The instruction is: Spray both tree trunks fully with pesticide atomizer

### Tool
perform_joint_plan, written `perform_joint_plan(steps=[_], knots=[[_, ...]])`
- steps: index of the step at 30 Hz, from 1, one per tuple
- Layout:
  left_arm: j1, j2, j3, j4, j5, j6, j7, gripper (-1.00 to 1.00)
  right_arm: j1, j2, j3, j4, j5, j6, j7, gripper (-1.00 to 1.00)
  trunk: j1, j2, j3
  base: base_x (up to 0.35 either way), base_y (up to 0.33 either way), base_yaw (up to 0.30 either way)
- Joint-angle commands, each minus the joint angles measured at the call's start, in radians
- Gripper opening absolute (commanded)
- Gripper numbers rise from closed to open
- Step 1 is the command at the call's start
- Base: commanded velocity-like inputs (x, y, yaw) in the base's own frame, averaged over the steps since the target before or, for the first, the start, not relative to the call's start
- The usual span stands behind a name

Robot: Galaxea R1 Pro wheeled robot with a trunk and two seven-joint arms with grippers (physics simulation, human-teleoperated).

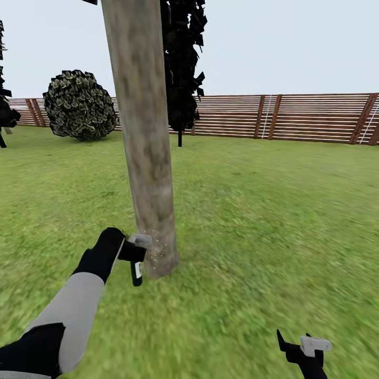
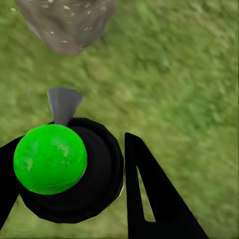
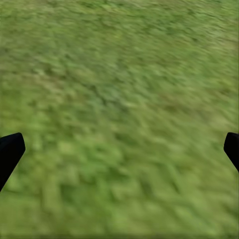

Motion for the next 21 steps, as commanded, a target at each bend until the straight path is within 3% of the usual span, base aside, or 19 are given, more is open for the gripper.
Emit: perform_joint_plan(steps=[1, 3, 5, 9, 11, 14, 16, 18, 21], knots=[[-0.002, 0.029, 0.001, 0.0, 0.012, 0.003, 0.0, -1.0, 0.0, 0.0, 0.0, 0.0, 0.0, 0.0, 0.0, 1.0, 0.0, 0.0, 0.0, 0.0, 0.0, 0.0], [-0.012, 0.058, 0.001, 0.0, 0.014, 0.003, 0.0, -1.0, 0.0, 0.0, 0.0, 0.0, 0.0, 0.0, 0.0, 1.0, 0.0, 0.0, 0.0, 0.0, 0.0, 0.0], [-0.015, 0.058, 0.001, 0.0, 0.015, 0.003, 0.0, -1.0, 0.0, 0.0, 0.0, 0.0, 0.0, 0.0, 0.0, 1.0, 0.0, 0.0, 0.0, 0.0, 0.0, 0.0], [-0.018, 0.021, -0.004, 0.0, 0.014, 0.004, 0.0, -1.0, 0.0, 0.0, 0.001, 0.0, 0.0, 0.0, 0.001, 1.0, 0.0, 0.0, 0.0, 0.0, 0.0, 0.0], [-0.023, -0.026, -0.005, -0.001, 0.013, 0.004, 0.0, -1.0, 0.0, 0.0, 0.001, 0.0, 0.0, 0.0, 0.001, 1.0, 0.0, 0.0, 0.0, 0.0, 0.0, 0.0], [-0.042, -0.041, -0.005, -0.001, 0.013, 0.005, 0.0, -1.0, 0.0, 0.0, 0.0, -0.001, -0.001, 0.0, -0.001, 1.0, 0.0, 0.0, 0.0, 0.0, 0.0, 0.0], [-0.048, -0.029, -0.001, 0.0, 0.011, 0.005, 0.0, -1.0, 0.0, 0.0, 0.0, -0.001, -0.001, 0.0, -0.001, 1.0, 0.0, 0.0, 0.0, 0.0, 0.0, -0.061], [-0.052, 0.0, 0.0, 0.0, 0.011, 0.005, 0.0, -1.0, 0.0, 0.0, 0.0, -0.002, -0.002, 0.0, -0.001, 1.0, 0.0, 0.0, 0.0, 0.0, 0.0, -0.215], [-0.054, 0.062, 0.003, 0.0, 0.014, 0.005, -0.001, -1.0, 0.0, 0.0, 0.0, -0.002, -0.002, 0.0, -0.001, 1.0, 0.0, 0.0, 0.0, 0.0, 0.0, -0.227]])
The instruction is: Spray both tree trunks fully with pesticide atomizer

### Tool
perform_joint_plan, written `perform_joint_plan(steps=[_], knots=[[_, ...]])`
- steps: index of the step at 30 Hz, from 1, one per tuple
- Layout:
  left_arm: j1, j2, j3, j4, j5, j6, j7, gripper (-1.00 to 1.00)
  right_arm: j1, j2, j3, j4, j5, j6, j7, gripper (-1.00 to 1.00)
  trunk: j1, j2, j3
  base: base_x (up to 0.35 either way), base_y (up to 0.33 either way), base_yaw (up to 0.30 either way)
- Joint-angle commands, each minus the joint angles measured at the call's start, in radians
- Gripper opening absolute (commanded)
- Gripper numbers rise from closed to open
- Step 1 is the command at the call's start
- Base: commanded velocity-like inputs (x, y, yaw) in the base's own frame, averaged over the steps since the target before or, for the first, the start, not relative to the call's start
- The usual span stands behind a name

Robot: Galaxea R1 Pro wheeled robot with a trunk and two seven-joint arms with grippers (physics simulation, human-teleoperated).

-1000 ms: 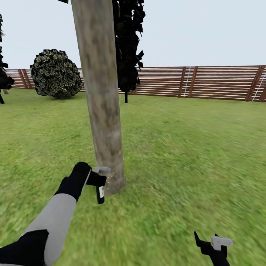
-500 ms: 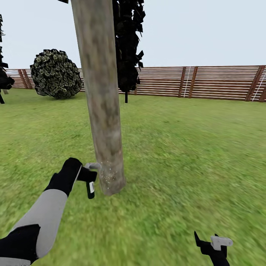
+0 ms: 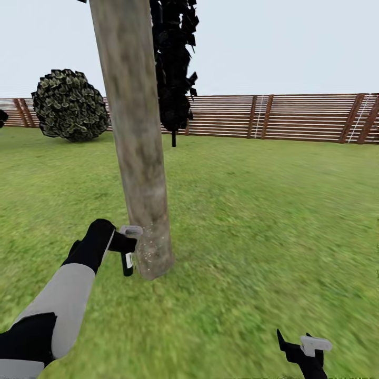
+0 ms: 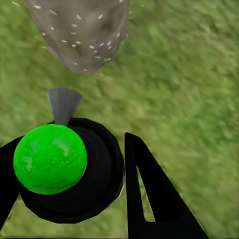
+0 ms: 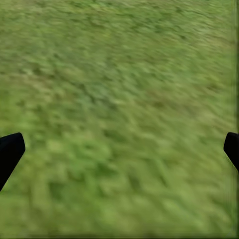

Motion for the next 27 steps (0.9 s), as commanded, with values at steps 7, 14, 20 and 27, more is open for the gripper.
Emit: perform_joint_plan(steps=[7, 14, 20, 27], knots=[[0.0, -0.028, -0.005, 0.0, 0.011, 0.003, 0.0, -1.0, 0.0, 0.0, 0.0, 0.0, 0.0, 0.0, 0.0, 1.0, 0.0, 0.0, 0.0, 0.0, 0.0, -0.032], [-0.002, -0.053, -0.007, -0.002, 0.006, 0.004, 0.0, -1.0, 0.0, 0.0, 0.0, 0.001, 0.001, 0.0, 0.0, 1.0, 0.0, 0.0, 0.0, 0.0, 0.0, 0.0], [-0.015, 0.047, -0.002, 0.0, 0.012, 0.007, -0.001, -1.0, 0.0, 0.0, 0.0, 0.002, 0.001, 0.0, 0.0, 1.0, 0.0, 0.0, 0.0, 0.0, 0.0, 0.0], [-0.049, 0.01, -0.003, 0.001, 0.013, 0.007, -0.014, -1.0, 0.0, 0.0, 0.0, 0.002, 0.001, 0.0, 0.0, 1.0, 0.0, 0.0, 0.0, 0.0, 0.0, 0.0]])
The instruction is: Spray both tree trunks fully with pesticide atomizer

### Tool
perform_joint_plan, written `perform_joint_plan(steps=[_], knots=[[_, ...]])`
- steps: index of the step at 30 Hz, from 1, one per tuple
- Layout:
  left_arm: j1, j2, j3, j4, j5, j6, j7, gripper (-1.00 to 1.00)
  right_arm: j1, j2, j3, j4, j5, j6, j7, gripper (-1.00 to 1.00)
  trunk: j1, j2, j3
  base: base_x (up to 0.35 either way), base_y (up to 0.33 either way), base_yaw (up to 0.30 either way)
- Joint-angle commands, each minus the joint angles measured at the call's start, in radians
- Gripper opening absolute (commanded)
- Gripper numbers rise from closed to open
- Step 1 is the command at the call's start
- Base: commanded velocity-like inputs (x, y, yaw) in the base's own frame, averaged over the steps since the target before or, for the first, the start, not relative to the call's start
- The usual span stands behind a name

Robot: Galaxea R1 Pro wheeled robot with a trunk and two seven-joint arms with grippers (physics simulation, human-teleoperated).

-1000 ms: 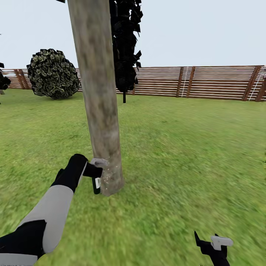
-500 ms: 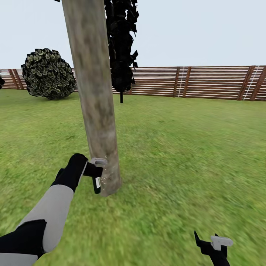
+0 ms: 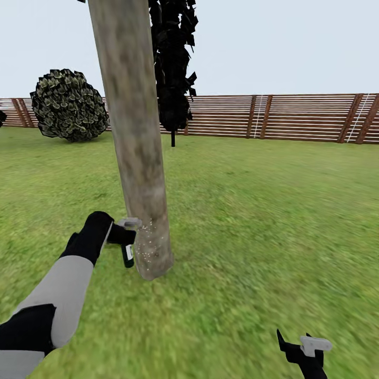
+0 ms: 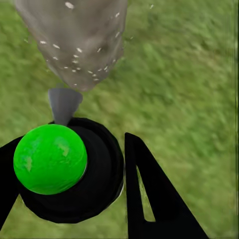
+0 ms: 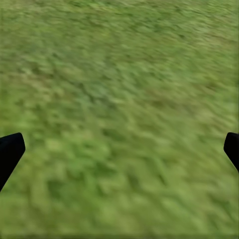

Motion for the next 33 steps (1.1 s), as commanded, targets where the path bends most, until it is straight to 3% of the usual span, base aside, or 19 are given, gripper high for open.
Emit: perform_joint_plan(steps=[1, 4, 7, 11, 13, 16, 18, 23, 25, 30, 33], knots=[[-0.01, -0.016, -0.001, 0.001, -0.007, -0.001, 0.0, -1.0, 0.0, 0.0, 0.0, 0.0, 0.0, 0.0, 0.0, 1.0, 0.0, 0.0, 0.0, 0.0, 0.0, 0.0], [-0.035, -0.061, -0.003, 0.004, -0.008, 0.003, 0.0, -1.0, 0.0, 0.0, 0.0, 0.0, 0.0, 0.0, 0.0, 1.0, 0.0, 0.0, 0.0, 0.0, 0.0, 0.0], [-0.041, -0.07, -0.004, 0.004, -0.009, 0.004, 0.0, -1.0, 0.0, 0.0, 0.0, 0.0, 0.0, 0.0, 0.0, 1.0, 0.0, 0.0, 0.0, 0.0, 0.0, 0.0], [-0.043, -0.028, 0.0, 0.0, -0.011, 0.006, 0.0, -1.0, 0.0, 0.0, 0.0, 0.0, 0.0, 0.0, 0.0, 1.0, 0.0, 0.0, 0.0, 0.0, 0.0, 0.0], [-0.045, 0.01, 0.0, 0.002, -0.011, 0.006, 0.0, -1.0, 0.0, 0.0, 0.0, 0.0, 0.0, 0.0, 0.0, 1.0, 0.0, 0.0, 0.0, 0.0, 0.0, 0.0], [-0.052, 0.02, 0.0, 0.006, -0.011, 0.006, 0.0, -1.0, 0.0, 0.0, 0.0, 0.0, 0.0, 0.0, 0.0, 1.0, 0.0, 0.0, 0.0, 0.0, 0.0, 0.0], [-0.057, 0.008, -0.003, 0.01, -0.011, 0.006, 0.0, -1.0, 0.0, 0.0, 0.0, 0.0, 0.0, 0.0, 0.0, 1.0, 0.0, 0.0, 0.0, 0.0, 0.0, 0.0], [-0.066, -0.055, -0.005, 0.011, -0.012, 0.006, 0.0, -1.0, 0.0, 0.0, 0.0, 0.0, 0.0, 0.0, 0.0, 1.0, 0.0, 0.0, 0.0, 0.0, 0.0, 0.0], [-0.071, -0.057, -0.005, 0.009, -0.012, 0.006, 0.0, -1.0, 0.0, 0.0, 0.0, 0.0, 0.0, 0.0, 0.0, 1.0, 0.0, 0.0, 0.0, 0.0, 0.0, 0.0], [-0.075, -0.03, -0.004, 0.009, -0.014, 0.006, 0.0, -1.0, 0.0, 0.0, 0.0, 0.0, 0.0, 0.0, 0.0, 1.0, 0.0, 0.0, 0.0, 0.0, 0.0, 0.0], [-0.077, 0.024, 0.0, 0.01, -0.014, 0.006, 0.0, -1.0, 0.0, -0.001, 0.0, 0.0, 0.0, 0.0, 0.0, 1.0, 0.0, 0.0, 0.0, 0.0, 0.0, 0.0]])
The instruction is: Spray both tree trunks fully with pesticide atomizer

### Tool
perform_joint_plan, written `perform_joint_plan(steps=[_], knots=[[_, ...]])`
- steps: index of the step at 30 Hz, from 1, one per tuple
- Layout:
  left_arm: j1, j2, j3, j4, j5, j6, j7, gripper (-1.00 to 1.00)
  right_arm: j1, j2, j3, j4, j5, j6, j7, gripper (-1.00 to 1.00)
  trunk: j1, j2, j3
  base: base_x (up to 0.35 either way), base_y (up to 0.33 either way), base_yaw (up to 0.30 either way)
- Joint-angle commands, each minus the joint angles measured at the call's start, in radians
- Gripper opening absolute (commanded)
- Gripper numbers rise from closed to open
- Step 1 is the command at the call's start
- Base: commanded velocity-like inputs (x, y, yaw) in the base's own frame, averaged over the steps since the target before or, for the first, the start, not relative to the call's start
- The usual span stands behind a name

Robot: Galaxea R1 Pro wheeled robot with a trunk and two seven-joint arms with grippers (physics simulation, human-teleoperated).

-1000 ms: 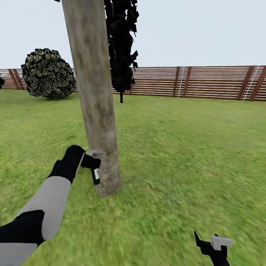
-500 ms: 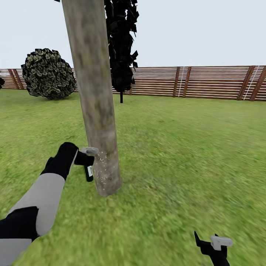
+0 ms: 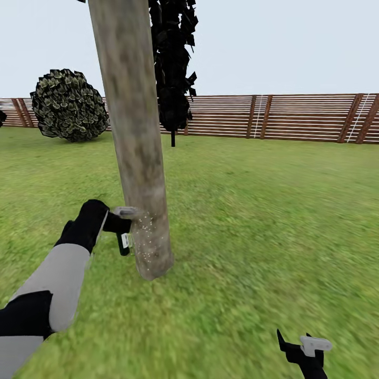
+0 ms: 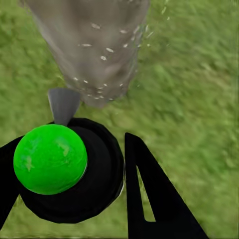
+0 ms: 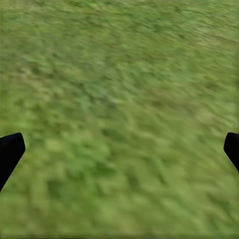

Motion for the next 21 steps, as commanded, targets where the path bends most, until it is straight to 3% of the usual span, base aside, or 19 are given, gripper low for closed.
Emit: perform_joint_plan(steps=[1, 4, 6, 8, 10, 12, 16, 21], knots=[[0.0, 0.013, 0.0, 0.001, 0.01, 0.002, 0.0, -1.0, 0.0, 0.0, 0.0, 0.0, 0.0, 0.0, 0.0, 1.0, 0.0, 0.0, 0.0, 0.0, 0.0, 0.0], [0.001, 0.02, 0.001, 0.002, 0.011, 0.002, 0.0, -1.0, 0.0, 0.0, 0.0, 0.0, 0.0, 0.0, 0.0, 1.0, 0.0, 0.0, 0.0, 0.0, 0.0, 0.0], [0.002, 0.008, -0.001, 0.003, 0.011, 0.002, 0.0, -1.0, 0.0, 0.0, 0.0, 0.0, 0.0, 0.0, 0.0, 1.0, 0.0, 0.0, 0.0, 0.0, 0.0, 0.0], [0.001, -0.015, -0.002, 0.003, 0.012, 0.002, 0.0, -1.0, 0.0, 0.001, 0.0, 0.0, 0.0, 0.0, 0.0, 1.0, 0.0, 0.0, 0.0, 0.0, 0.0, 0.0], [0.005, -0.067, -0.004, 0.0, 0.01, 0.002, 0.0, -1.0, 0.0, 0.0, 0.0, 0.0, 0.0, 0.0, 0.0, 1.0, 0.0, 0.0, 0.0, 0.0, 0.0, 0.0], [0.008, -0.072, -0.005, 0.002, 0.01, 0.002, 0.0, -1.0, 0.0, 0.0, 0.0, 0.0, 0.0, 0.0, 0.0, 1.0, 0.0, 0.0, 0.0, 0.0, 0.0, 0.0], [0.015, -0.048, 0.0, 0.001, 0.01, 0.002, 0.0, -1.0, 0.0, 0.0, 0.0, 0.0, 0.0, 0.0, 0.0, 1.0, 0.0, 0.0, 0.0, 0.0, 0.0, 0.0], [0.024, 0.025, -0.004, 0.006, 0.01, 0.0, 0.0, -1.0, 0.0, -0.001, 0.0, 0.0, 0.0, 0.0, 0.0, 1.0, 0.0, 0.0, 0.0, 0.0, 0.0, 0.0]])
